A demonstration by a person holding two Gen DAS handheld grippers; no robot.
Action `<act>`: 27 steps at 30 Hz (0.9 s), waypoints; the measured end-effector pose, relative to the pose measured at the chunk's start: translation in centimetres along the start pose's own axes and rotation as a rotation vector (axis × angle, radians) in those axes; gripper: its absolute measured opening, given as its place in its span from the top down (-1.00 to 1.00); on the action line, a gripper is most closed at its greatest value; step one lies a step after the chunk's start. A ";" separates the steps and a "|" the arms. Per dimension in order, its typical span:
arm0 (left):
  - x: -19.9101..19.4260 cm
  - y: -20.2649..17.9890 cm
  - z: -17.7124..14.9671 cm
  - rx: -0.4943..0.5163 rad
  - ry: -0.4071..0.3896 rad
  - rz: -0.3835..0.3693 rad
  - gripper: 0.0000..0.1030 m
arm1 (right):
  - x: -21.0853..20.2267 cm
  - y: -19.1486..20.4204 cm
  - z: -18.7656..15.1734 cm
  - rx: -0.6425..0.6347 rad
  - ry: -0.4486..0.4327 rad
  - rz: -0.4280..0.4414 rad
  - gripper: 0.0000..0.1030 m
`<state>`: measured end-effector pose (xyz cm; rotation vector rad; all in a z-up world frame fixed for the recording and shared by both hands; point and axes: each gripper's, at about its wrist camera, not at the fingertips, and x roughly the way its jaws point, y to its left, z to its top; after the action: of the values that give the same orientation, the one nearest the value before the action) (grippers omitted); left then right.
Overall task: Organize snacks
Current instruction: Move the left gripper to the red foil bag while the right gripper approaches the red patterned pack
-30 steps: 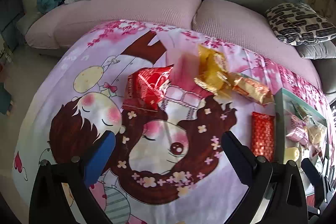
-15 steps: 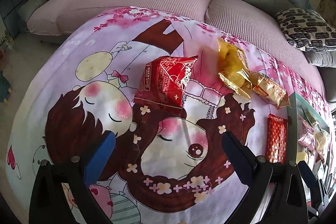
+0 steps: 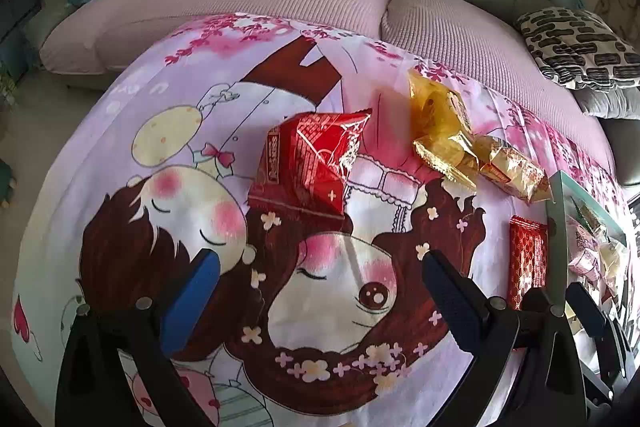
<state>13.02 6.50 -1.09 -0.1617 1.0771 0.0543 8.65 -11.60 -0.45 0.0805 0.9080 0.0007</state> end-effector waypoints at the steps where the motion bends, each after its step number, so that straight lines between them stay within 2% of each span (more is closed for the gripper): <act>1: 0.1 -0.1 0.2 0.008 -0.001 0.005 -0.95 | 0.2 0.1 0.0 -0.006 0.007 -0.007 -0.43; 7: 0.4 -0.3 0.9 0.037 -0.008 0.034 -0.95 | 2.7 -0.3 0.5 0.020 0.085 -0.063 -0.43; 21: 0.4 -0.3 1.2 0.038 -0.008 0.022 -0.96 | 4.6 0.2 1.5 -0.020 0.143 -0.154 -0.41; 25: 0.4 -0.2 1.4 0.036 -0.012 0.022 -0.96 | 5.4 0.6 2.0 -0.023 0.158 -0.155 -0.42; 27: 0.4 -0.1 1.4 0.034 -0.012 0.023 -0.96 | 6.0 0.5 2.0 -0.007 0.181 -0.127 -0.42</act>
<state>14.43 6.61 -0.74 -0.1177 1.0675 0.0577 13.95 -11.02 -3.92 0.0164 1.0928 -0.1089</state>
